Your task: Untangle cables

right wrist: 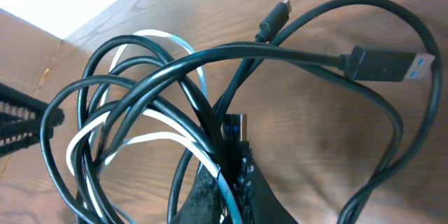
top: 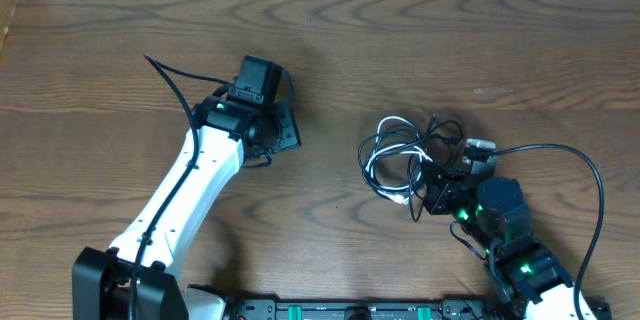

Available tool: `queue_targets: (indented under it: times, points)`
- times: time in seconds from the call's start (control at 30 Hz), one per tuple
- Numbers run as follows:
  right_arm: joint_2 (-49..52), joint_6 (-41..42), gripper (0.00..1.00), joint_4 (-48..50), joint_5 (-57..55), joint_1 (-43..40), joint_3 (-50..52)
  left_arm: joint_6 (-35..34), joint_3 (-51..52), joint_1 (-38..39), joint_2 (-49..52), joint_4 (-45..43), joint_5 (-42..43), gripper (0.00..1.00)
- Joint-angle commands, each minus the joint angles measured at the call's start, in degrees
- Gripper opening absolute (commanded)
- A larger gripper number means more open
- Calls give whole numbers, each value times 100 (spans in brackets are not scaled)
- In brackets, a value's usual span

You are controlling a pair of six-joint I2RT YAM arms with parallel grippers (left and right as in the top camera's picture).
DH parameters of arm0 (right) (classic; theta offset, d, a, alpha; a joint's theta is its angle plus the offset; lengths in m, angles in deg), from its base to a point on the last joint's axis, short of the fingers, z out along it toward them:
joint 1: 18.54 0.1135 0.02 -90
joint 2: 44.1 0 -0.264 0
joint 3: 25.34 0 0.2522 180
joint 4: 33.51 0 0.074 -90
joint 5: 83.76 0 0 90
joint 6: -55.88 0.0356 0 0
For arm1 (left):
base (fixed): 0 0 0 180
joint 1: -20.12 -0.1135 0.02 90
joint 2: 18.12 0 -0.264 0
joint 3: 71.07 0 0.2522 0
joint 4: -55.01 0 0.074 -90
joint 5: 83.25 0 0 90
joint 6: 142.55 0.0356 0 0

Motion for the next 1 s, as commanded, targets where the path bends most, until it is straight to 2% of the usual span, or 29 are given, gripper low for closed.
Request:
queue_targets:
  times: [0.0,0.07,0.17,0.33,0.5,0.77,0.87,0.97]
  points:
    - [7,584,1,-35,-109,-24,-7,1296,-120,37,-127,-13,1781,53]
    - [37,979,1,-35,-83,-24,-7,1932,-107,37,-127,50,2562,54]
    - [37,2026,1,-55,-39,-26,-7,2638,20,37,-127,68,3390,55]
    - [42,3641,1,-101,127,-63,-7,2800,398,37,-127,59,3709,54]
    - [68,4415,1,-162,483,-140,-7,2830,645,37,-127,-223,4728,50]
    - [87,4782,1,-160,498,-175,-7,2728,649,225,-127,-503,5088,49]
    - [87,4970,1,-144,560,-175,-4,2146,649,494,-127,-787,4597,49]
    - [87,5071,1,-114,728,-175,-7,1394,649,835,-127,-1102,3748,49]
